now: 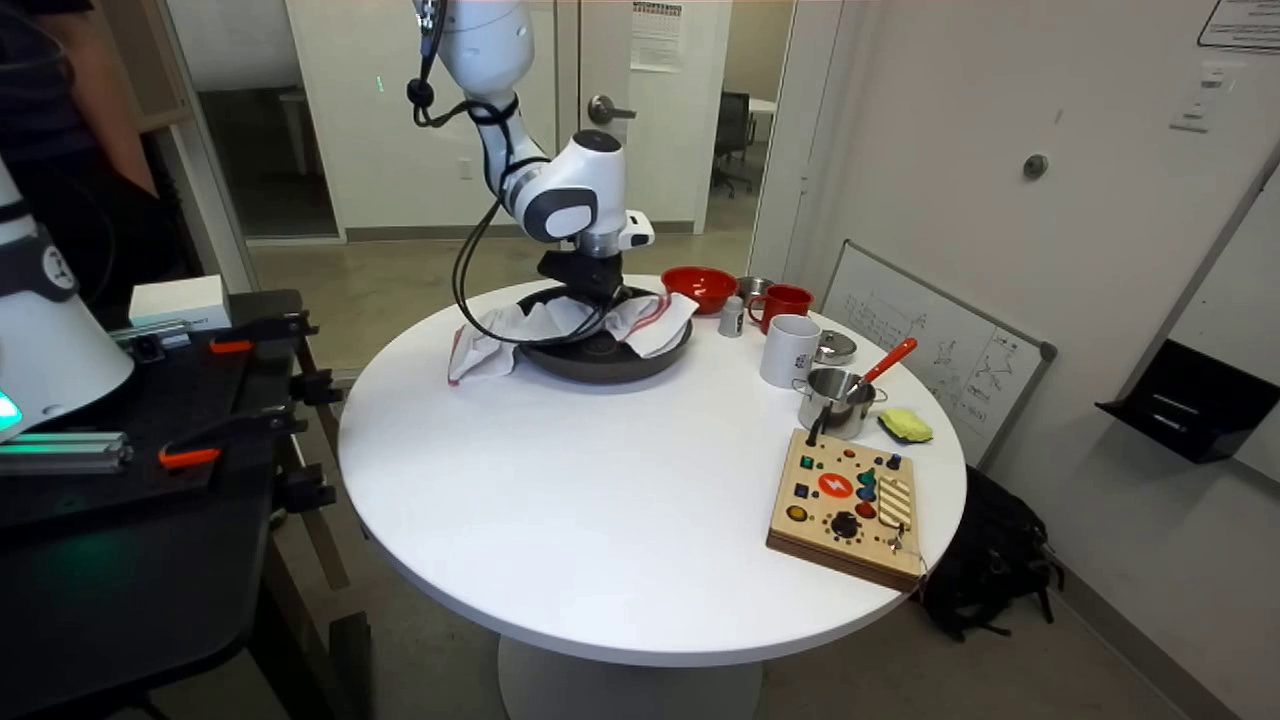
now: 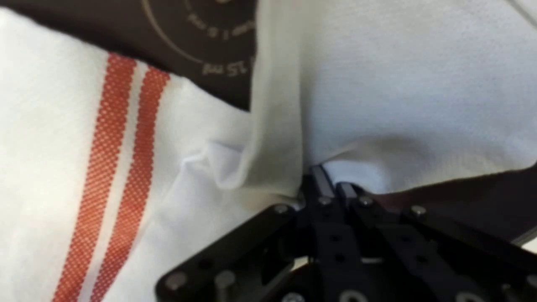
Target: Pick up the kitchen towel and wipe the pan
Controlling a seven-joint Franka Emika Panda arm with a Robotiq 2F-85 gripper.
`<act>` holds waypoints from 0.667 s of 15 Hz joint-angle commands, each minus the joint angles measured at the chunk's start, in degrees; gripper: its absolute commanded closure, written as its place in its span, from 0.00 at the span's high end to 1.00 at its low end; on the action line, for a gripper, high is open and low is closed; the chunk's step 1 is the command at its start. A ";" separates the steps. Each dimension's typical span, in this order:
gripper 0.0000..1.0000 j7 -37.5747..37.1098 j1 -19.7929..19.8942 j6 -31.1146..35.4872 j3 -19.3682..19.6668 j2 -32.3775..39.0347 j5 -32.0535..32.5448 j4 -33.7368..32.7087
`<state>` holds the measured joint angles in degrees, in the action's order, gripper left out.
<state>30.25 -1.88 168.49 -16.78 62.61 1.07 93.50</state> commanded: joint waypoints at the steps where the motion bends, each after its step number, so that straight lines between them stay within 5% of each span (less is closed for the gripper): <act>1: 0.03 -6.18 -3.84 3.67 6.21 3.10 4.78 -3.63; 10: 0.03 -18.58 -10.57 1.91 16.09 2.95 6.49 -5.47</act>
<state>16.96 -9.38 171.39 -5.57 62.89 6.25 90.25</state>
